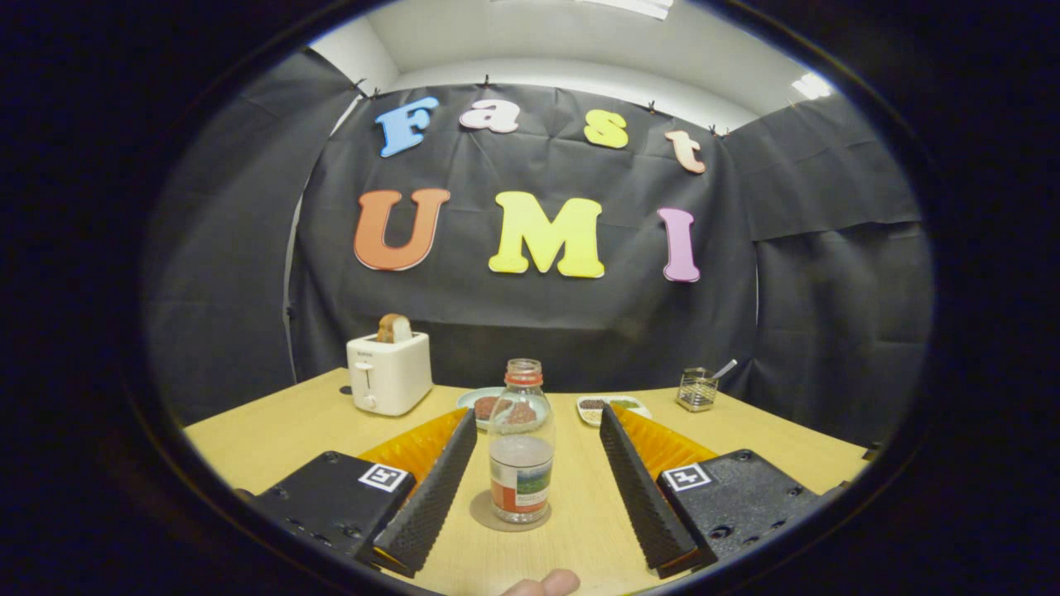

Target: Take the bottle from table, then pour the juice into the cup, finally place the bottle on the coaster

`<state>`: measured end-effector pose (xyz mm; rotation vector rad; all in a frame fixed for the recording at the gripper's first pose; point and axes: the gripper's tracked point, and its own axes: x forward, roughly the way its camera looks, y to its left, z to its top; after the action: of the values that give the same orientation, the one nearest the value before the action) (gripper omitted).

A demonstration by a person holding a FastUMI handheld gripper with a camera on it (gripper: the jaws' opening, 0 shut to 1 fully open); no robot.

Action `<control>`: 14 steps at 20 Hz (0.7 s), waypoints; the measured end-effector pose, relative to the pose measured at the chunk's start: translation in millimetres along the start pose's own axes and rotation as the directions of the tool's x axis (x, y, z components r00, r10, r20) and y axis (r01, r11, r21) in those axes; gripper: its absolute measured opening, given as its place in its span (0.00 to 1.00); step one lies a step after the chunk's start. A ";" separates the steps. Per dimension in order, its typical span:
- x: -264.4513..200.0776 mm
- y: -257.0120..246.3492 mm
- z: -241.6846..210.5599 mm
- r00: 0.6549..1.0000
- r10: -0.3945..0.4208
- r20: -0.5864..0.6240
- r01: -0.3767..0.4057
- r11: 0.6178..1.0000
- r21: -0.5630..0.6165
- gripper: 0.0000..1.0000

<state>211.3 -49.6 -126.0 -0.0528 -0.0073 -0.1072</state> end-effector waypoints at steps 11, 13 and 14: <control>-123.3 -5.8 59.6 0.999 0.024 -0.032 -0.022 0.999 0.050 0.96; -137.5 -6.8 59.3 0.997 0.048 -0.059 -0.044 0.996 0.071 0.96; -145.9 -6.2 64.0 0.996 0.055 -0.063 -0.051 0.996 0.071 0.96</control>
<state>65.3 -36.8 -63.3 0.0198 0.0552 -0.0553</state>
